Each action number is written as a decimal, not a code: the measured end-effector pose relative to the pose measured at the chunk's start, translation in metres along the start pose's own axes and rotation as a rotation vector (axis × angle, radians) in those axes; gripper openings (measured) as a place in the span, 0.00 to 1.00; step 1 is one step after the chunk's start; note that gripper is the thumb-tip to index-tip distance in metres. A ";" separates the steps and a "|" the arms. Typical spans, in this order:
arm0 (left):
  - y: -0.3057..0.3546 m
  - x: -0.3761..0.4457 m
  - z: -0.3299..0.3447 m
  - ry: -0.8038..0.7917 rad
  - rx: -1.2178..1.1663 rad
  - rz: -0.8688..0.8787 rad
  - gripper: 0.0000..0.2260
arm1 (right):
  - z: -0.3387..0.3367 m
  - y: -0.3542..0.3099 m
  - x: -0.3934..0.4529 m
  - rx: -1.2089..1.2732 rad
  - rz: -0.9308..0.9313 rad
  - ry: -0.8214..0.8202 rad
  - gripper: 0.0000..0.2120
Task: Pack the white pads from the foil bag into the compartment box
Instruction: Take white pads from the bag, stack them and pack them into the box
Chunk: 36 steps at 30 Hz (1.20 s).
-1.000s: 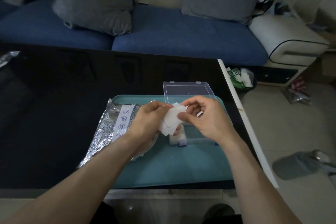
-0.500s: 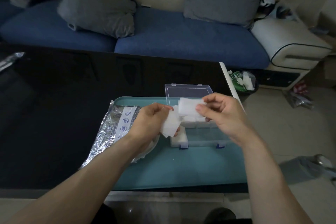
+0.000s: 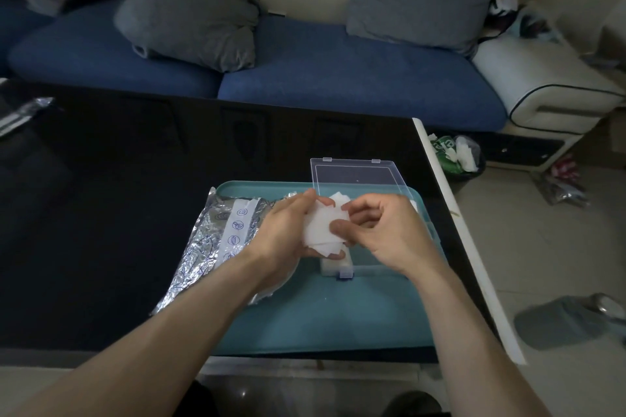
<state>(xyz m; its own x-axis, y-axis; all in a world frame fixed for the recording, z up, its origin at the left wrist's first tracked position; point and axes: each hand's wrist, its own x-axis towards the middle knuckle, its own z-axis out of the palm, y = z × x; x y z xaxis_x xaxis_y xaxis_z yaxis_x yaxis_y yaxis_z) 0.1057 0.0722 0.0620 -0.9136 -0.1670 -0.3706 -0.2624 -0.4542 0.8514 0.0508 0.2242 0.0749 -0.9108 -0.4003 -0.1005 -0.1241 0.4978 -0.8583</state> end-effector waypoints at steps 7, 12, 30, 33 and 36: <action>0.000 0.002 -0.001 -0.030 -0.027 0.006 0.15 | 0.016 0.004 0.004 -0.091 -0.041 0.154 0.16; -0.001 0.001 -0.001 -0.026 -0.024 0.009 0.16 | 0.016 0.005 0.005 -0.112 -0.088 0.138 0.14; -0.003 0.002 0.002 0.061 0.055 0.080 0.12 | 0.017 0.008 0.003 -0.087 -0.156 0.160 0.10; -0.002 0.002 0.001 0.071 0.031 0.064 0.12 | 0.016 0.007 0.004 -0.141 -0.211 0.166 0.08; 0.000 0.001 -0.001 0.094 0.038 0.049 0.11 | 0.011 0.006 0.001 -0.146 -0.242 0.071 0.06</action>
<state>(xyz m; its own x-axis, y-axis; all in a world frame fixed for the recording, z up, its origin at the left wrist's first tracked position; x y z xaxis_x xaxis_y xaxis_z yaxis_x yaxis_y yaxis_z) 0.1045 0.0712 0.0615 -0.8932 -0.2702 -0.3595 -0.2310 -0.4102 0.8822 0.0533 0.2184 0.0641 -0.8727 -0.4683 0.1380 -0.3915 0.5024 -0.7709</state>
